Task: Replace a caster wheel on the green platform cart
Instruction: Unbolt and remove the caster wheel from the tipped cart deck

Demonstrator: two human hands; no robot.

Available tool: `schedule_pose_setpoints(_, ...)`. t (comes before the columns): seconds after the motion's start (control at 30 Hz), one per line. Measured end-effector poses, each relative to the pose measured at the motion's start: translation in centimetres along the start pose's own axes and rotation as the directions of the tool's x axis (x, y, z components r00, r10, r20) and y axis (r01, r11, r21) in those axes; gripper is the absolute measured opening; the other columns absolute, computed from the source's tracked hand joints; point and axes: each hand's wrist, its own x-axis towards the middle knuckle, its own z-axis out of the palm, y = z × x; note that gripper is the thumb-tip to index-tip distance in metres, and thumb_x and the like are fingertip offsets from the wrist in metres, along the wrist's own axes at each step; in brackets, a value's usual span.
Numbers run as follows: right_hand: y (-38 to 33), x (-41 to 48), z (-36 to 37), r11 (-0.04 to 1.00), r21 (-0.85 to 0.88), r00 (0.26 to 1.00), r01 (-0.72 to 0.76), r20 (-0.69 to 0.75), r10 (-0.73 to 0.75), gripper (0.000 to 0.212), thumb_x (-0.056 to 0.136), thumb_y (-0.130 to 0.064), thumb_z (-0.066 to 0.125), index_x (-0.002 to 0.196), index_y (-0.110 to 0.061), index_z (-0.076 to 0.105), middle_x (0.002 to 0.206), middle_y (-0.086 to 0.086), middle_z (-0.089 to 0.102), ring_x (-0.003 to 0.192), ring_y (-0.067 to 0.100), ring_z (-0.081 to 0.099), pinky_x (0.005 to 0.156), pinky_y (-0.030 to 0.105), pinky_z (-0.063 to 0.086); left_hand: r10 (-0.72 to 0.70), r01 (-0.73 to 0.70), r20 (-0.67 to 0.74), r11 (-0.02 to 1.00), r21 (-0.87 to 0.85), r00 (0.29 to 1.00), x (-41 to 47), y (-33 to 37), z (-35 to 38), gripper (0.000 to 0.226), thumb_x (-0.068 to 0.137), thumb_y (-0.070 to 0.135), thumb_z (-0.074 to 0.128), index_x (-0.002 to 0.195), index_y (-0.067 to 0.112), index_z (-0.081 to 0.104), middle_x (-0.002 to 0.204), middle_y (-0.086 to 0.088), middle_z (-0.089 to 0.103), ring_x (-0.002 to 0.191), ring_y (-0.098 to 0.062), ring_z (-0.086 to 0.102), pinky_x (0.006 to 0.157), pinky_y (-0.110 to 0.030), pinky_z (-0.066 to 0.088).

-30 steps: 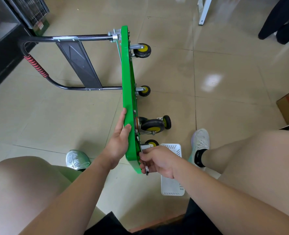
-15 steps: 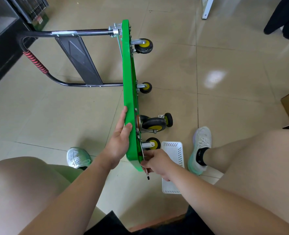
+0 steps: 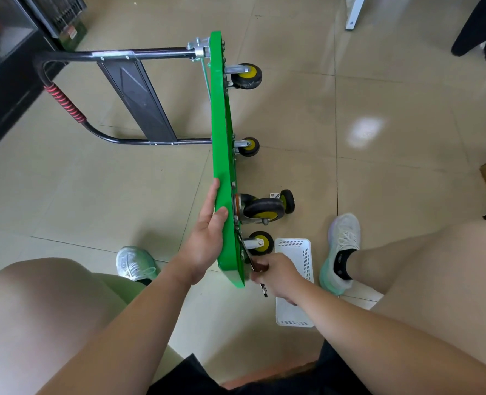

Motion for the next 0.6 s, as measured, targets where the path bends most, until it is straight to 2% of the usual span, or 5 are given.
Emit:
schedule_pose_setpoints(0.13,-0.3,-1.3,-0.6,0.997,0.059,0.997,-0.057,0.052,0.054,0.032,0.087,-0.01,0.074,0.118,-0.018,0.074,0.079,-0.003,0.072,0.073,0.015,0.066,0.077,0.031,0.056,0.007,-0.007,-0.003,1.0,0.0,1.0,0.0,0.0,0.0,0.052,0.097,0.049,0.039,0.133,0.084,0.025,0.163,0.017,0.034,0.146,-0.018,0.042,0.121,-0.051,0.035)
schedule_pose_setpoints(0.2,-0.9,-1.9,-0.7,0.989,0.125,0.994,-0.08,0.089,0.069,0.028,0.088,-0.01,0.074,0.116,-0.014,0.074,0.081,0.003,0.073,0.07,0.017,0.067,0.082,0.04,0.061,0.01,-0.01,0.001,1.0,-0.003,1.0,0.0,0.0,0.0,0.051,0.097,0.05,0.039,0.131,0.085,0.025,0.164,0.015,0.034,0.147,-0.02,0.042,0.121,-0.052,0.035)
schedule_pose_setpoints(0.27,-1.6,-2.5,-0.8,0.974,0.197,0.987,-0.115,0.137,0.088,0.024,0.091,-0.006,0.071,0.115,-0.007,0.072,0.092,0.012,0.072,0.068,0.02,0.066,0.077,0.045,0.062,0.011,-0.011,-0.002,1.0,0.002,1.0,0.0,0.0,0.0,0.051,0.097,0.05,0.039,0.131,0.085,0.024,0.164,0.013,0.035,0.147,-0.023,0.042,0.121,-0.053,0.035)
schedule_pose_setpoints(0.37,-3.0,-3.7,-1.1,0.93,0.324,0.972,-0.174,0.21,0.109,0.02,0.095,0.002,0.063,0.114,0.001,0.069,0.095,0.019,0.063,0.063,0.021,0.062,0.063,0.035,0.058,0.008,-0.008,-0.004,1.0,0.002,1.0,-0.1,-0.1,-0.1,0.051,0.097,0.051,0.039,0.132,0.085,0.024,0.163,0.012,0.037,0.146,-0.023,0.043,0.12,-0.054,0.035)
schedule_pose_setpoints(0.6,-4.5,-3.6,-1.4,0.861,0.459,0.96,-0.218,0.262,0.104,0.021,0.095,-0.001,0.064,0.114,0.007,0.068,0.083,0.013,0.063,0.059,0.019,0.063,0.063,0.033,0.057,0.007,-0.006,-0.005,1.0,0.011,1.0,0.0,-0.2,-0.1,0.05,0.098,0.051,0.039,0.132,0.085,0.023,0.162,0.012,0.038,0.146,-0.024,0.043,0.121,-0.054,0.034)
